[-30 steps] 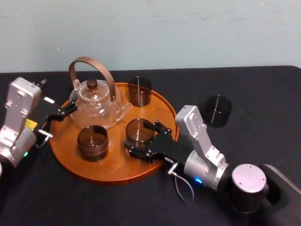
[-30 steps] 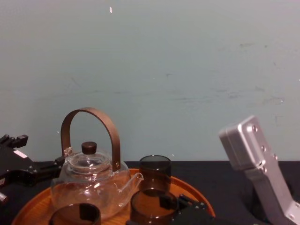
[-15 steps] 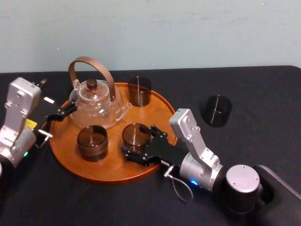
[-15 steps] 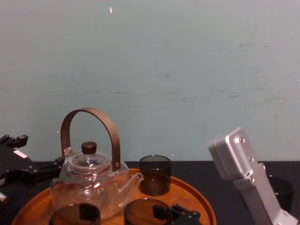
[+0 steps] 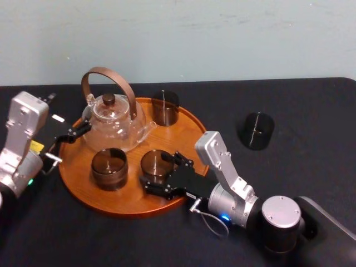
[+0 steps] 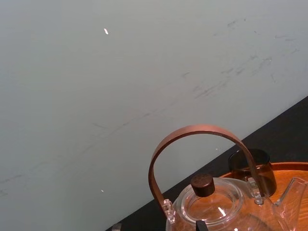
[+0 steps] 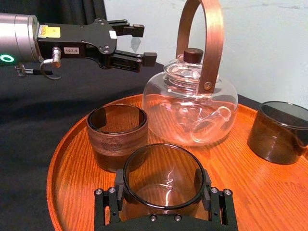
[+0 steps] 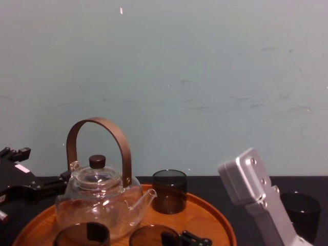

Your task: Pick up the glass from the table and place it on the tray.

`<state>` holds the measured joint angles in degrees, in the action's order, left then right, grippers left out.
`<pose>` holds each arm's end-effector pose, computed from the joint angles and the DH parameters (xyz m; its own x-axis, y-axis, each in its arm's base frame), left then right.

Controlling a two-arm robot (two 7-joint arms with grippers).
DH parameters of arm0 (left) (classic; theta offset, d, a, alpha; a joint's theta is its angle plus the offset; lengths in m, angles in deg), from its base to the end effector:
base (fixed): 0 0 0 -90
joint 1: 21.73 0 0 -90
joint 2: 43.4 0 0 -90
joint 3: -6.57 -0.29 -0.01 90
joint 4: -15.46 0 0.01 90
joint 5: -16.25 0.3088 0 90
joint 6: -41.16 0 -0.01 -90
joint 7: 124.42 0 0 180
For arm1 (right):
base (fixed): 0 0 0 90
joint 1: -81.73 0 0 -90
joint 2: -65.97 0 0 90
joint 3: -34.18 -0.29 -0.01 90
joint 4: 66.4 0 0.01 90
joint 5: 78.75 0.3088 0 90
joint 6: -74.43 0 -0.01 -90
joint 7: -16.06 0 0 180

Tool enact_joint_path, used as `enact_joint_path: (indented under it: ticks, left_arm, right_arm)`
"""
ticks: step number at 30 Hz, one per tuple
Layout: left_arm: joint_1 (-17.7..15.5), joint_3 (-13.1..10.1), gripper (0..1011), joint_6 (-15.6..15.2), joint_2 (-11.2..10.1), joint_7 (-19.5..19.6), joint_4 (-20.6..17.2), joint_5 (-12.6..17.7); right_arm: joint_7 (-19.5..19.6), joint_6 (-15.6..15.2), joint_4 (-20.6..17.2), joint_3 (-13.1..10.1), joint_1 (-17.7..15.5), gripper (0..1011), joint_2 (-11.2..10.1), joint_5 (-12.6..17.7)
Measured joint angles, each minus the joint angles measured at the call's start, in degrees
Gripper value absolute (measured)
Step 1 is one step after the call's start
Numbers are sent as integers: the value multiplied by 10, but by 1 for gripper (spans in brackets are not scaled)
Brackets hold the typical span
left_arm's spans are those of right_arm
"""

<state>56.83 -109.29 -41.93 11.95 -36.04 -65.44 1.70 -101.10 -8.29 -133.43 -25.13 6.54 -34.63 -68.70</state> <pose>0.3581 0.0827 -0.3022 0.2922 0.8803 0.3738 -0.9553 0.2873 0.0701 0.3629 0.0726 -0.3627 0.7924 -0.6083 0.0461 0.6064 0.7772 -0.1678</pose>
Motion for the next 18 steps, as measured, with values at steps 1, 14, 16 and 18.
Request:
enact_joint_path:
  ticks: [1, 14, 16, 18]
  left_arm:
    - [0, 0, 1001, 0, 0, 0, 0, 0]
    - [0, 0, 1001, 0, 0, 0, 0, 0]
    - [0, 0, 1001, 0, 0, 0, 0, 0]
    - [0, 0, 1001, 0, 0, 0, 0, 0]
  right_arm:
    - [0, 0, 1, 0, 0, 908, 0, 0]
    - [0, 2, 9, 4, 4, 908, 5, -3]
    - [0, 2, 9, 4, 4, 907, 5, -3]
    - [0, 2, 9, 4, 4, 908, 5, -3]
